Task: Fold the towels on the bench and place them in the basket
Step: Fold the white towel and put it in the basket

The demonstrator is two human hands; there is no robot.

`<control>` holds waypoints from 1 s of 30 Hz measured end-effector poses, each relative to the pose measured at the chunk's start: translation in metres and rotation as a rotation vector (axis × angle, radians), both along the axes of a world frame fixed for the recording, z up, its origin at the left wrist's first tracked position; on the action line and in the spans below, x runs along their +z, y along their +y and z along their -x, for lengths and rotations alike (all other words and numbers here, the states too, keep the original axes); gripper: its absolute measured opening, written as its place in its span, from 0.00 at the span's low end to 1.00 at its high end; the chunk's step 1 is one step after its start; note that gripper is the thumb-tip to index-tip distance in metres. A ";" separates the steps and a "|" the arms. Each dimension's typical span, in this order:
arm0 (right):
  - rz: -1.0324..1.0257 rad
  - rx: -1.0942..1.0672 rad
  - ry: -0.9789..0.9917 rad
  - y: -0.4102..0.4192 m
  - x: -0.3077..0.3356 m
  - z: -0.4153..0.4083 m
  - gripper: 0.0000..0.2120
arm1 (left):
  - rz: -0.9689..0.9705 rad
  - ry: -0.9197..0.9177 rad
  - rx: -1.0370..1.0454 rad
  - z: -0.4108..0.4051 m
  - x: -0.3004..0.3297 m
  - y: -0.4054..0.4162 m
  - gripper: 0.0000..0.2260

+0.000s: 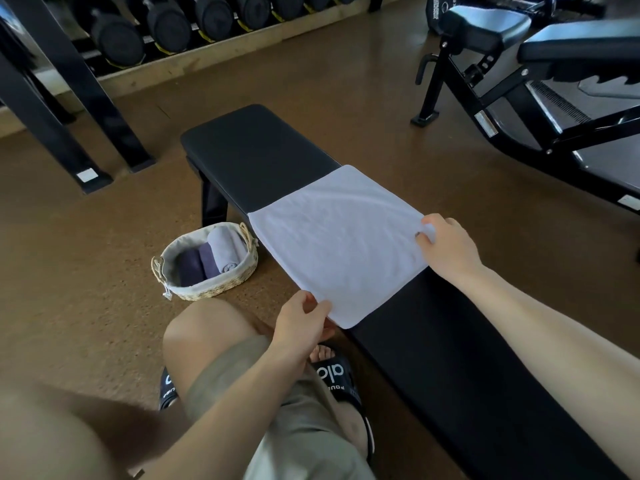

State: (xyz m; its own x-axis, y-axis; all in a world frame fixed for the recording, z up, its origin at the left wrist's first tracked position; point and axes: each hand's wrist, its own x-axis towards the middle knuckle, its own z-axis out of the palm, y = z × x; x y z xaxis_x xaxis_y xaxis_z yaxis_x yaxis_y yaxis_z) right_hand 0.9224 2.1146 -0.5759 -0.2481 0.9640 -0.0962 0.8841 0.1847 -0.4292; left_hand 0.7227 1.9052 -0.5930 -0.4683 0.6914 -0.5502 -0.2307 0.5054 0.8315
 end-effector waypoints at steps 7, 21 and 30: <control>-0.130 -0.063 0.040 0.010 -0.006 -0.012 0.08 | -0.025 -0.019 0.083 0.000 0.001 -0.003 0.06; -0.220 -0.016 -0.088 0.004 -0.011 -0.018 0.11 | -0.055 -0.043 0.096 -0.014 0.009 -0.011 0.06; -0.137 -0.150 -0.027 0.006 -0.004 -0.020 0.14 | -0.005 -0.158 0.199 -0.023 0.013 -0.007 0.14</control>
